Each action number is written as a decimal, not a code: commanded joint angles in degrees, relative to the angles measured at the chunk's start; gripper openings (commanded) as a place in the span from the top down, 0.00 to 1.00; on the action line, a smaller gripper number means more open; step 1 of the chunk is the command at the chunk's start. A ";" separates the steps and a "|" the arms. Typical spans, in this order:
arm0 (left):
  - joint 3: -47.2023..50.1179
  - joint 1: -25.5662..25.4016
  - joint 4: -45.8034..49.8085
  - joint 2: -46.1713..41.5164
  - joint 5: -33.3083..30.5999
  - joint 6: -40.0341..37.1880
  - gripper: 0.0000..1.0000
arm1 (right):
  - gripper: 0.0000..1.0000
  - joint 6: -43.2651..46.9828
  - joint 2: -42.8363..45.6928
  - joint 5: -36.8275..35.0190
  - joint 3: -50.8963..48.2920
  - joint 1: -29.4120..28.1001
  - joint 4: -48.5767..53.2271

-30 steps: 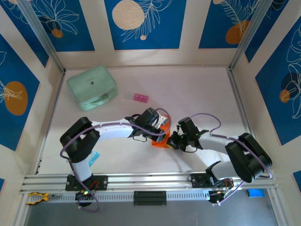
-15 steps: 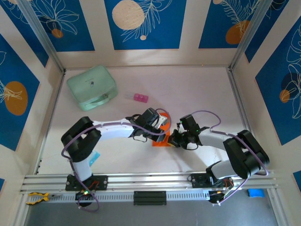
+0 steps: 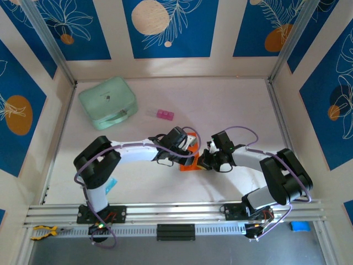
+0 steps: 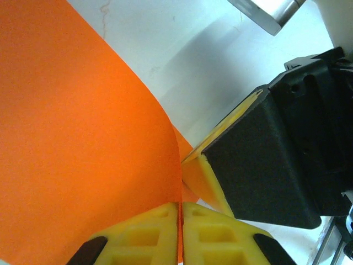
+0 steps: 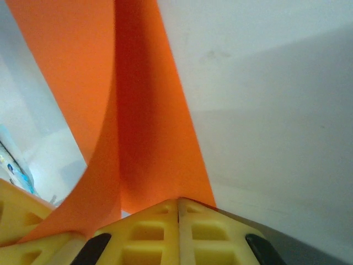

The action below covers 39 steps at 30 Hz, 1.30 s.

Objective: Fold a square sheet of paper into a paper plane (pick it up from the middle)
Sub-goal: Fold the triangle a second time at the center of the table.

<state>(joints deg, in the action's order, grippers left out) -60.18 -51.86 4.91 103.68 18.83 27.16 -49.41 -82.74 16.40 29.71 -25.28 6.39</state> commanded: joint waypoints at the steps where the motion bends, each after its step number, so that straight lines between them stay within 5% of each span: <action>1: -1.17 0.81 -1.05 0.14 -0.20 0.08 0.89 | 0.92 -1.56 -0.50 1.76 -0.94 -0.66 -2.28; 20: 0.43 1.37 -4.89 -0.93 -0.95 -1.45 0.85 | 0.93 -2.63 -2.12 -1.11 -1.61 -0.85 -1.45; 39: 1.01 3.17 -4.42 0.38 -0.47 -2.11 0.97 | 0.93 -1.92 -1.39 -1.88 -1.43 -0.63 0.63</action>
<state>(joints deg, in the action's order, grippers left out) -60.05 -49.82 0.84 103.68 17.93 26.09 -51.68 -83.79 16.47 28.80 -25.87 2.87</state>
